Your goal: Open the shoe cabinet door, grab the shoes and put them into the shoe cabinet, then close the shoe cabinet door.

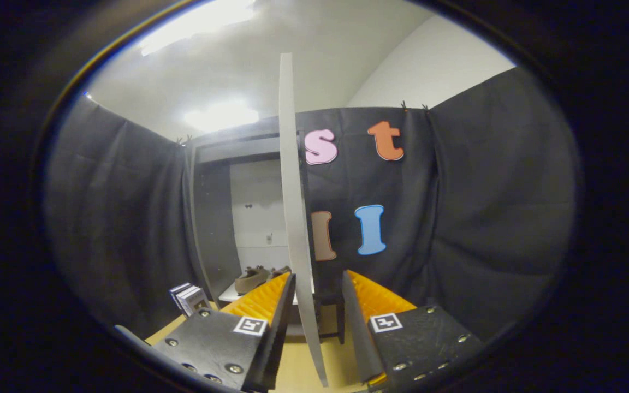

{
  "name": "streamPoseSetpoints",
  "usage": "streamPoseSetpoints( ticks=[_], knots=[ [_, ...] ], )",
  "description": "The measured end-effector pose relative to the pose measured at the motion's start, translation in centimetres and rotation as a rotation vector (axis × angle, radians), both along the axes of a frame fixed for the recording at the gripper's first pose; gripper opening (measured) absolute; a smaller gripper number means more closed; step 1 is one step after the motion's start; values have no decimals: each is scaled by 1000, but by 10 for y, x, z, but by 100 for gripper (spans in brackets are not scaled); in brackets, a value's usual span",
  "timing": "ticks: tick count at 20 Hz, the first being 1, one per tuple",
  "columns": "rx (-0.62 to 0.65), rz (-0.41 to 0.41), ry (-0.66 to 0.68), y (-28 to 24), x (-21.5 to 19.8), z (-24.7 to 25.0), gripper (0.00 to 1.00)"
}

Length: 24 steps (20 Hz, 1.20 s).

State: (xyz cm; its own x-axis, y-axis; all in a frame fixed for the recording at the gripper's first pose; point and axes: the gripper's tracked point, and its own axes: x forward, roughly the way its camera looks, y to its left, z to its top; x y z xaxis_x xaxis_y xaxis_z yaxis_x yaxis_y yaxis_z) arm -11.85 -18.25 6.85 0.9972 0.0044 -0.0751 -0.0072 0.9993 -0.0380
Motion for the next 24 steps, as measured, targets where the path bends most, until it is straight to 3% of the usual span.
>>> streamPoseSetpoints(
  ticks=[8, 18, 24],
  knots=[
    [7, -62, -10, -39, 6, 2, 55],
    [29, 7, 41, -29, 23, -16, 58],
    [35, 96, 56, 6, 21, -21, 58]
  ],
)
